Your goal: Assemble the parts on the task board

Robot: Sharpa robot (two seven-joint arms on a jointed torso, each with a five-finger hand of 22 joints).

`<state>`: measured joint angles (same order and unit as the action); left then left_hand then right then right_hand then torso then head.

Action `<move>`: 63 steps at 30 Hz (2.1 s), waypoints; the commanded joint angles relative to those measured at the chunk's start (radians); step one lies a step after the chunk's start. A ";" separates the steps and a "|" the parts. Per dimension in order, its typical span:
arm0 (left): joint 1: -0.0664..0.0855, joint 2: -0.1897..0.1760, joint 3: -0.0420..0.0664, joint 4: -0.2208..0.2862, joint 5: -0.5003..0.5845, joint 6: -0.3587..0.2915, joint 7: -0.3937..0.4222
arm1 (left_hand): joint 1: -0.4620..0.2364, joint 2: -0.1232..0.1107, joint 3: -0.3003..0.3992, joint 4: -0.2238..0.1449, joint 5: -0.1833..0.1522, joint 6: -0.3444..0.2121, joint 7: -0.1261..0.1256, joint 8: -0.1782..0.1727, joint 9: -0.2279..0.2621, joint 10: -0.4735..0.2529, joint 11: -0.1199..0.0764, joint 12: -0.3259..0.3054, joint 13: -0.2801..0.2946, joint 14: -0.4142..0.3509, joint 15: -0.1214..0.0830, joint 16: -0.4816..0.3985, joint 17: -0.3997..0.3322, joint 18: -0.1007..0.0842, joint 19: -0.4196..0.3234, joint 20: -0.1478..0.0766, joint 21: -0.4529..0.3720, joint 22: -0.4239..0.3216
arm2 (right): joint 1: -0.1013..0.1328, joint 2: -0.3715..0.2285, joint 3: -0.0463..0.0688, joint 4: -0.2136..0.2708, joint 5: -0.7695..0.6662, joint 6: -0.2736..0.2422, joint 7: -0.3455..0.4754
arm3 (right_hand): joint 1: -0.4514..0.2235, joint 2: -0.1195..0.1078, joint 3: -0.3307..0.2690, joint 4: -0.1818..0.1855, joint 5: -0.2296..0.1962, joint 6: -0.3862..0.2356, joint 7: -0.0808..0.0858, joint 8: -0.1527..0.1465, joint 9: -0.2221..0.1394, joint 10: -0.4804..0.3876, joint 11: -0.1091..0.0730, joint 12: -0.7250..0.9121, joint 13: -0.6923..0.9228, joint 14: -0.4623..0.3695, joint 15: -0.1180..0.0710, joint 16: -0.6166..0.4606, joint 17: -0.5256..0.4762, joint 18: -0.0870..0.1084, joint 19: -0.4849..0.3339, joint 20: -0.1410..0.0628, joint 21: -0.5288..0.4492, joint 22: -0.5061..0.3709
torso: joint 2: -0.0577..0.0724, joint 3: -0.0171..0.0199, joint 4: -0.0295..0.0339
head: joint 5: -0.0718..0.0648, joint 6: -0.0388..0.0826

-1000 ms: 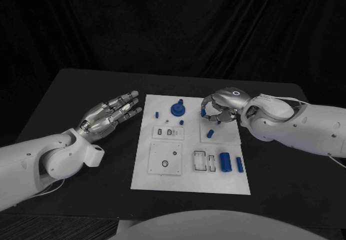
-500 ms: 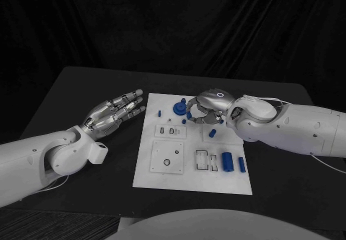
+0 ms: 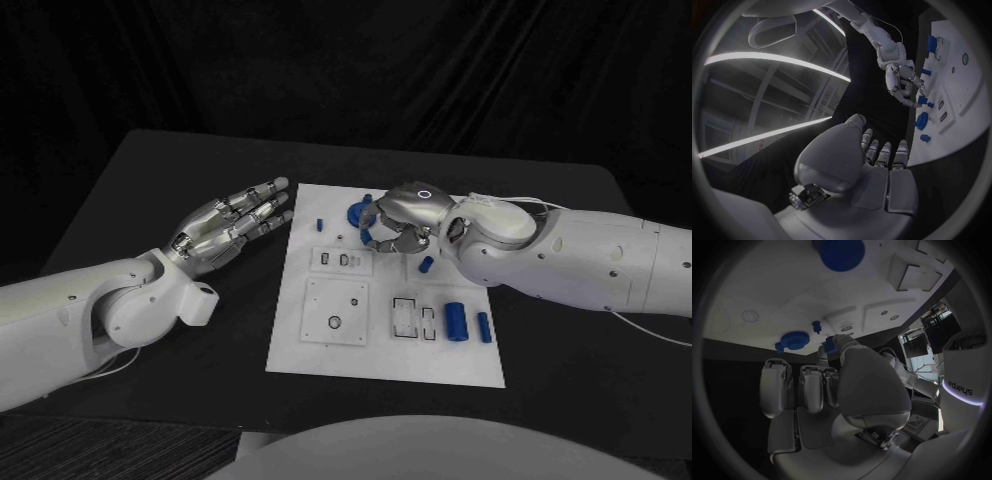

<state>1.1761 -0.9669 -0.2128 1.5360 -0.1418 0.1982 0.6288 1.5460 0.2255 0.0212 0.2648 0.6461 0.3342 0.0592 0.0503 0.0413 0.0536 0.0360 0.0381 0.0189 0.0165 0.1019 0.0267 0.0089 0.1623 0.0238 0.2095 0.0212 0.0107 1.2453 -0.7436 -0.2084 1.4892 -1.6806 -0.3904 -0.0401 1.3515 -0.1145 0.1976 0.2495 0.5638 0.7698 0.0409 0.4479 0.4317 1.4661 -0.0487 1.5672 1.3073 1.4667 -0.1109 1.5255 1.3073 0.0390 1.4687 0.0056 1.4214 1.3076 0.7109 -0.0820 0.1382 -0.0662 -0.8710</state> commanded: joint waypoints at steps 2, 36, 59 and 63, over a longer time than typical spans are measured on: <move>0.000 0.003 0.001 0.002 -0.001 0.015 0.010 | 0.007 -0.002 0.007 0.002 0.000 -0.009 -0.001 -0.002 -0.001 -0.007 0.003 0.004 -0.001 -0.003 0.007 -0.004 -0.001 0.015 -0.003 0.006 -0.006 -0.001 | -0.006 0.003 0.001 0.003 -0.017 0.033 -0.050 | 0.008 -0.001 0.003 -0.006 0.006 -0.006 0.004 -0.006 -0.001 0.105 0.003 0.004 0.263 0.090 0.007 -0.004 0.199 -0.003 0.039 0.001 -0.003 0.215 | 0.000 -0.0025 -0.0028 | 0.002 -0.002; 0.000 0.013 0.001 -0.011 -0.001 0.025 0.008 | 0.005 -0.001 0.010 0.003 -0.001 -0.012 -0.002 -0.003 -0.001 -0.009 0.002 0.003 -0.002 -0.004 0.007 -0.006 -0.001 0.015 -0.004 0.006 -0.007 -0.001 | -0.045 0.010 0.001 0.009 -0.018 0.033 -0.056 | 0.011 -0.001 0.009 -0.017 0.011 -0.008 0.008 -0.010 -0.003 0.105 0.007 0.004 0.263 0.088 0.010 -0.009 0.193 0.000 0.034 0.004 -0.015 0.212 | 0.000 0.0013 -0.0029 | 0.006 -0.002; -0.001 0.016 0.001 -0.016 -0.001 0.028 0.004 | 0.004 -0.001 0.012 0.003 -0.001 -0.014 -0.002 -0.003 -0.001 -0.010 0.002 0.003 -0.002 -0.004 0.007 -0.006 -0.001 0.014 -0.004 0.006 -0.007 -0.001 | -0.049 0.008 0.001 0.013 -0.064 0.064 -0.062 | -0.034 -0.007 -0.020 -0.066 -0.267 -0.036 0.013 -0.033 -0.008 0.105 0.013 0.004 0.263 0.087 0.016 -0.014 0.186 0.002 0.032 0.012 -0.025 0.209 | -0.002 0.0004 -0.0026 | 0.003 -0.002; -0.001 0.017 0.001 -0.017 -0.001 0.029 0.003 | 0.004 -0.001 0.012 0.003 -0.001 -0.014 -0.002 -0.003 -0.001 -0.010 0.002 0.003 -0.002 -0.004 0.007 -0.006 -0.001 0.014 -0.004 0.006 -0.007 -0.001 | -0.049 0.008 0.001 0.013 -0.072 0.068 -0.061 | -0.049 -0.008 -0.035 -0.064 -0.314 -0.047 0.013 -0.041 -0.011 0.105 0.013 0.004 0.263 0.087 0.017 -0.014 0.185 0.002 0.032 0.013 -0.026 0.209 | -0.003 0.0000 -0.0033 | 0.004 -0.002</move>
<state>1.1761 -0.9521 -0.2128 1.5176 -0.1419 0.2126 0.6232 1.5460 0.2254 0.0297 0.2674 0.6461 0.3270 0.0590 0.0503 0.0414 0.0499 0.0393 0.0379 0.0184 0.0128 0.1055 0.0267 0.0089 0.1623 0.0202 0.2131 0.0175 0.0107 1.2009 -0.7345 -0.2061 1.5004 -1.7210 -0.3454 -0.0831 1.3138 -0.1198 0.1674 0.1865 0.2598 0.7315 0.0540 0.4101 0.4224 1.4659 -0.0415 1.5672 1.3076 1.4659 -0.1042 1.5140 1.3073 0.0391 1.4650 0.0092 1.4005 1.3075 0.7086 -0.0818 0.1348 -0.0631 -0.8725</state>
